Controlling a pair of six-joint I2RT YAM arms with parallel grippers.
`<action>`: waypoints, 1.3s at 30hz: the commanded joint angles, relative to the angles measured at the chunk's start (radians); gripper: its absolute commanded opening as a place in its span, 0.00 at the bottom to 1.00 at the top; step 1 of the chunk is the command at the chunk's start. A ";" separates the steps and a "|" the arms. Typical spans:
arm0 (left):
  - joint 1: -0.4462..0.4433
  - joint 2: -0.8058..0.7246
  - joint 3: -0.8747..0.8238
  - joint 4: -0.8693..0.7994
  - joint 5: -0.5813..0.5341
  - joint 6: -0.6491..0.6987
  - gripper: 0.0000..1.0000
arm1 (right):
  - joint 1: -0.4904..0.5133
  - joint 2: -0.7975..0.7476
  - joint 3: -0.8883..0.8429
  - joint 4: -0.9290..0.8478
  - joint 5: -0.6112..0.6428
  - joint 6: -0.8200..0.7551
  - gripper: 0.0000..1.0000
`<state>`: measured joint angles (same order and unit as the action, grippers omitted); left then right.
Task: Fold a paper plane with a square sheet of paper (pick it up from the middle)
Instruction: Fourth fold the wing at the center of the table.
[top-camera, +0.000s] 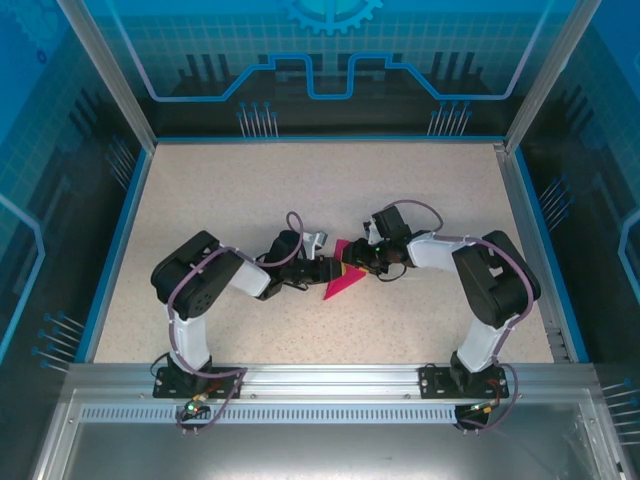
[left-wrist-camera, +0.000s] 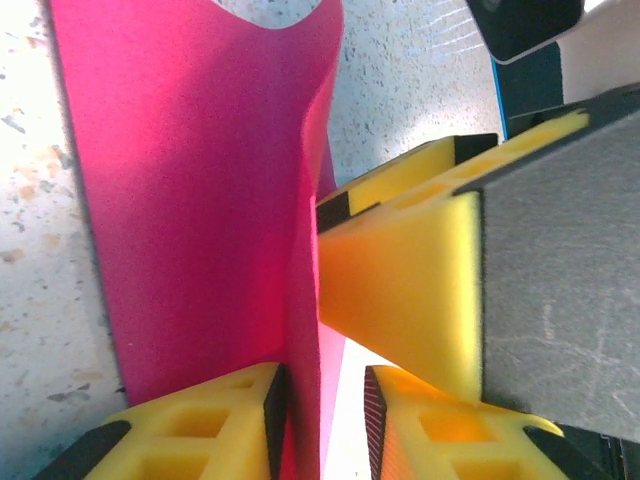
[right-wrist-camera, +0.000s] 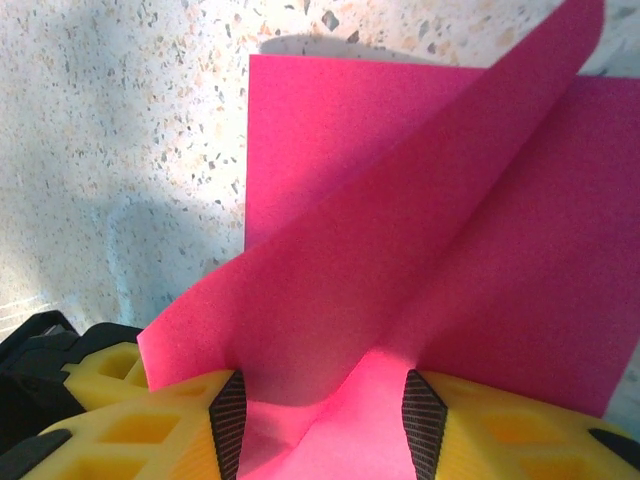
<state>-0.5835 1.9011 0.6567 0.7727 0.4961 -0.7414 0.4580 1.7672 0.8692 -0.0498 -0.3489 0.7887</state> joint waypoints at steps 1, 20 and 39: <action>0.013 -0.041 -0.010 -0.088 0.014 0.023 0.36 | -0.011 0.052 -0.008 -0.137 0.080 0.004 0.49; -0.030 -0.298 -0.035 -0.365 -0.194 0.106 0.35 | 0.004 0.082 0.042 -0.217 0.149 0.018 0.49; -0.052 -0.198 0.032 -0.335 -0.094 0.100 0.24 | 0.042 0.139 0.142 -0.357 0.209 0.031 0.53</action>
<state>-0.6304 1.6890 0.6487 0.4683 0.3828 -0.6743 0.4946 1.8332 1.0332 -0.2852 -0.2615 0.8154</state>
